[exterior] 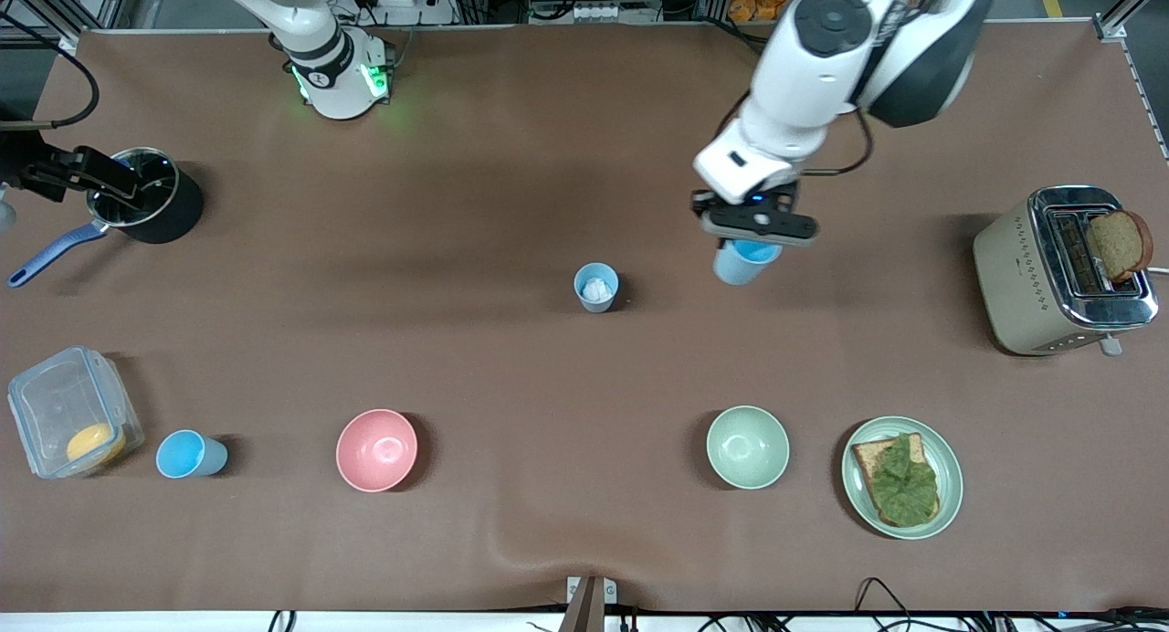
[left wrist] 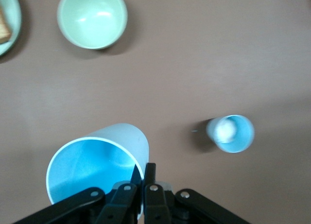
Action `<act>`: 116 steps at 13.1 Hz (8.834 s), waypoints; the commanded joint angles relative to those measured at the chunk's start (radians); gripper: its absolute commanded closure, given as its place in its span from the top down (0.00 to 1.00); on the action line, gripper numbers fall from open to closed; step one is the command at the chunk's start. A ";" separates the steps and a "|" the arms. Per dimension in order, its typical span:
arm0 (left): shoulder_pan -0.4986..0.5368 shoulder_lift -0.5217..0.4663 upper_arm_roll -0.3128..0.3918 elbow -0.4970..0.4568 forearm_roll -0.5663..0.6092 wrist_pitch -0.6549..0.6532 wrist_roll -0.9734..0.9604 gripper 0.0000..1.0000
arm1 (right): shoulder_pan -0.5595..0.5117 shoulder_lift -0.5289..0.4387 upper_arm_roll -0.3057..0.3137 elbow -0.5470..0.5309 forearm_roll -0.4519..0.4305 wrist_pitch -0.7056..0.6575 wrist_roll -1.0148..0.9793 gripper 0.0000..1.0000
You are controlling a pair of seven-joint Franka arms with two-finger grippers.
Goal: Stack blue cups with both arms
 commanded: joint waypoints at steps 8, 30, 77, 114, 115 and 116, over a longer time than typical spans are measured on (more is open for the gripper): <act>-0.250 0.370 0.030 0.257 -0.014 0.032 -0.274 0.00 | -0.017 0.011 0.006 0.017 -0.011 -0.012 0.001 1.00; -0.359 0.473 0.124 0.320 0.002 0.106 -0.331 0.00 | -0.021 0.011 0.006 0.016 -0.011 -0.017 -0.001 1.00; 0.314 -0.072 0.318 0.375 -0.024 -0.529 0.318 1.00 | -0.017 0.011 0.009 0.014 -0.011 -0.048 -0.004 1.00; 0.314 -0.075 0.318 0.371 -0.026 -0.558 0.310 1.00 | -0.020 0.012 0.009 0.011 -0.011 -0.052 -0.004 1.00; 0.313 -0.075 0.317 0.371 -0.026 -0.558 0.308 1.00 | -0.020 0.012 0.009 0.011 -0.011 -0.052 -0.005 1.00; 0.313 -0.076 0.314 0.371 -0.026 -0.558 0.308 1.00 | -0.020 0.012 0.009 0.011 -0.011 -0.052 -0.005 1.00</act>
